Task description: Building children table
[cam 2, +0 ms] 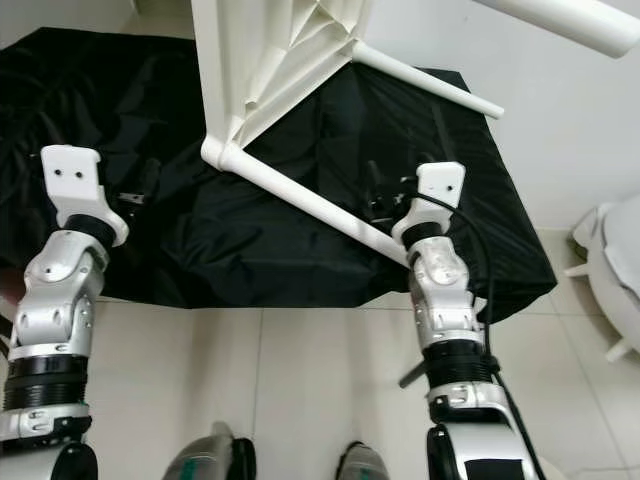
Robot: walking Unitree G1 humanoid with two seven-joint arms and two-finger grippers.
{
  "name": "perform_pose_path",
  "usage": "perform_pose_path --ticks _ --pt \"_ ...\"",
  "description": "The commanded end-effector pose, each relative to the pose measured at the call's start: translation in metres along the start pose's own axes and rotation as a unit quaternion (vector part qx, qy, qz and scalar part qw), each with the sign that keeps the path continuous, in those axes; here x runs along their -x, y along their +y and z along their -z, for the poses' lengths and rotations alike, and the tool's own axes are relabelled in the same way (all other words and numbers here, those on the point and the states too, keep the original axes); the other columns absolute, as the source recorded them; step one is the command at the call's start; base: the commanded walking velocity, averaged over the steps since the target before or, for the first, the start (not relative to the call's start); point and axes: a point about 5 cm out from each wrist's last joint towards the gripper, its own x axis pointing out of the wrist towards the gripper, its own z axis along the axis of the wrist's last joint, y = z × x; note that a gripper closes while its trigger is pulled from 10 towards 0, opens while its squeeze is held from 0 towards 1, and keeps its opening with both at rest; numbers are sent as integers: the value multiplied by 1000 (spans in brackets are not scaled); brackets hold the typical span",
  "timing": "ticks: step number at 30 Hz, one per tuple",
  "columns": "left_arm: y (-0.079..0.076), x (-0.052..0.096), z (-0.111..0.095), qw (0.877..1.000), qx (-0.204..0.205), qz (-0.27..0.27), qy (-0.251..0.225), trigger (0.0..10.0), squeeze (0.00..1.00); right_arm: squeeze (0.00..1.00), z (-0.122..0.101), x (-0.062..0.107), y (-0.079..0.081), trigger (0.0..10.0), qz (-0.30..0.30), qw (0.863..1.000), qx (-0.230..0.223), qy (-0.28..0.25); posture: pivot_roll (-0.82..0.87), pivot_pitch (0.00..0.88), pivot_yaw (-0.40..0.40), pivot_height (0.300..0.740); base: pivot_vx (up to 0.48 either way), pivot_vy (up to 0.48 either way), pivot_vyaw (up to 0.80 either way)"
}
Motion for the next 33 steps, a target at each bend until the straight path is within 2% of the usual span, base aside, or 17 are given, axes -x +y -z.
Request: perform_pose_path --ticks 1,15,19,24,26,33 --pt "8 1 3 999 -2 -47 6 10000 0 0 0 -2 6 10000 -7 1000 -4 -3 107 39 -47 740 0 352 0" --pt "8 0 2 999 -1 -48 3 10000 0 0 -2 -4 5 10000 -7 1000 -3 -7 106 34 -51 740 0 351 0" --pt "8 0 1 999 -6 -50 1 10000 0 0 -2 -4 5 10000 -8 1000 -2 -7 107 34 -50 740 0 0 0" --pt "6 0 1 998 -34 -48 0 10000 0 0 -1 -3 5 10000 -9 1000 -1 -7 108 38 -52 740 0 0 0" --pt "3 0 0 998 -52 -37 -4 10000 0 0 -1 -3 5 10000 -9 1000 -1 -6 110 43 -55 740 0 0 0" --pt "-1 0 -2 998 -65 -15 -8 10000 0 0 -1 -4 5 10000 -10 1000 0 -5 109 46 -56 740 0 0 0"
